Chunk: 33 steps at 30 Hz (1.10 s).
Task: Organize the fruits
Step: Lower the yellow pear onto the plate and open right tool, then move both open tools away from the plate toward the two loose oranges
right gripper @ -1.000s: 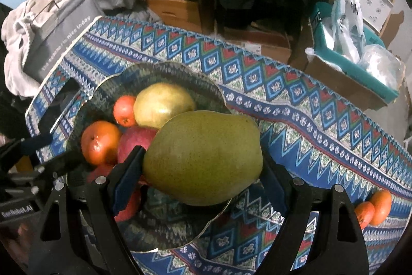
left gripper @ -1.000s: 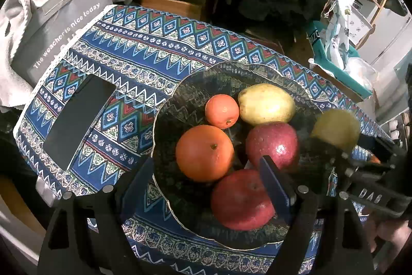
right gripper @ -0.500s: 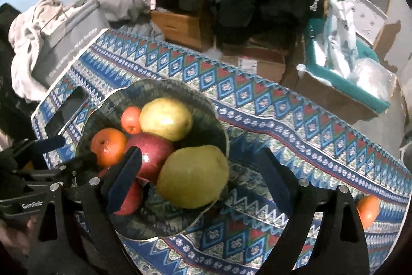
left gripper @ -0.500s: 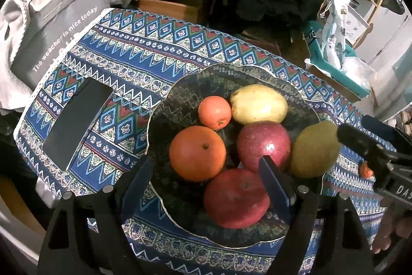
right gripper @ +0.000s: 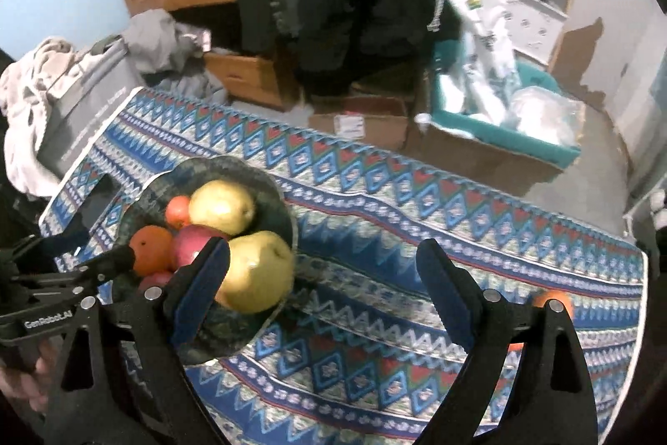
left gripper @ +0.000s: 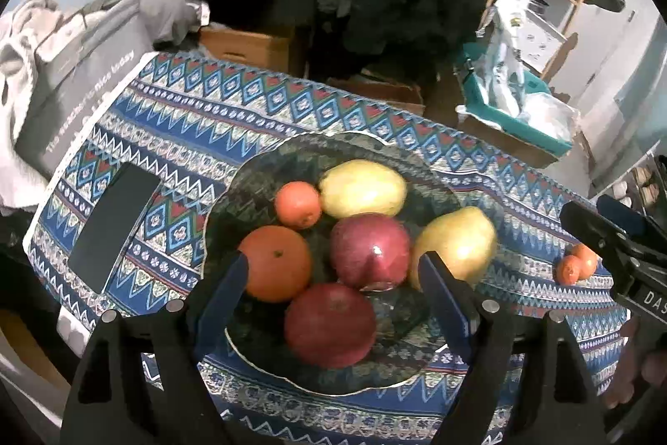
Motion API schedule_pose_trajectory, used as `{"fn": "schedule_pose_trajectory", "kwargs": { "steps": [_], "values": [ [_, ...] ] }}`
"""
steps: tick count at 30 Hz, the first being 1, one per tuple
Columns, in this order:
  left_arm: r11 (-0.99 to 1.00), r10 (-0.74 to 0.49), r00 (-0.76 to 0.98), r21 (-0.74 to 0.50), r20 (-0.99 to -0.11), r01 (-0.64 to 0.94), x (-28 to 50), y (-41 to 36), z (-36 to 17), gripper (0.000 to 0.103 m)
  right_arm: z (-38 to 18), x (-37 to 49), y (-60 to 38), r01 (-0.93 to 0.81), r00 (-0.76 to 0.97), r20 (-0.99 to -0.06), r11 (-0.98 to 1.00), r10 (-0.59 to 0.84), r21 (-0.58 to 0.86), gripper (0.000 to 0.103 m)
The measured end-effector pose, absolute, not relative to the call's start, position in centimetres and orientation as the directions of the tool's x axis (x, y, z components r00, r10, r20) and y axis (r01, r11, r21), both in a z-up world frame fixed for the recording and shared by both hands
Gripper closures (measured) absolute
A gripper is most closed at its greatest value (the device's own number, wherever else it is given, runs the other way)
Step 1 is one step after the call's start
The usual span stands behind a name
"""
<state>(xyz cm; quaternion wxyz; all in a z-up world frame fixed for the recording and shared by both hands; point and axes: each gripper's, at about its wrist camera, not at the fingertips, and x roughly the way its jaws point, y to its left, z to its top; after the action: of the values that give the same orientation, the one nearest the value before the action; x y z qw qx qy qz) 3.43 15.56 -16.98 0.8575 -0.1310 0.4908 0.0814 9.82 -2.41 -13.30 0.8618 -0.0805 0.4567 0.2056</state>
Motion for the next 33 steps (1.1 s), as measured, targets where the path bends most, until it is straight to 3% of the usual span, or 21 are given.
{"fn": "schedule_pose_trajectory", "kwargs": {
  "steps": [33],
  "values": [
    [0.996, -0.084, 0.546, -0.074, -0.834, 0.04, 5.4, -1.0, -13.1, 0.018, -10.1, 6.9, -18.7, -0.15, 0.639, -0.767, 0.988, 0.063, -0.044, 0.012]
  ]
}}
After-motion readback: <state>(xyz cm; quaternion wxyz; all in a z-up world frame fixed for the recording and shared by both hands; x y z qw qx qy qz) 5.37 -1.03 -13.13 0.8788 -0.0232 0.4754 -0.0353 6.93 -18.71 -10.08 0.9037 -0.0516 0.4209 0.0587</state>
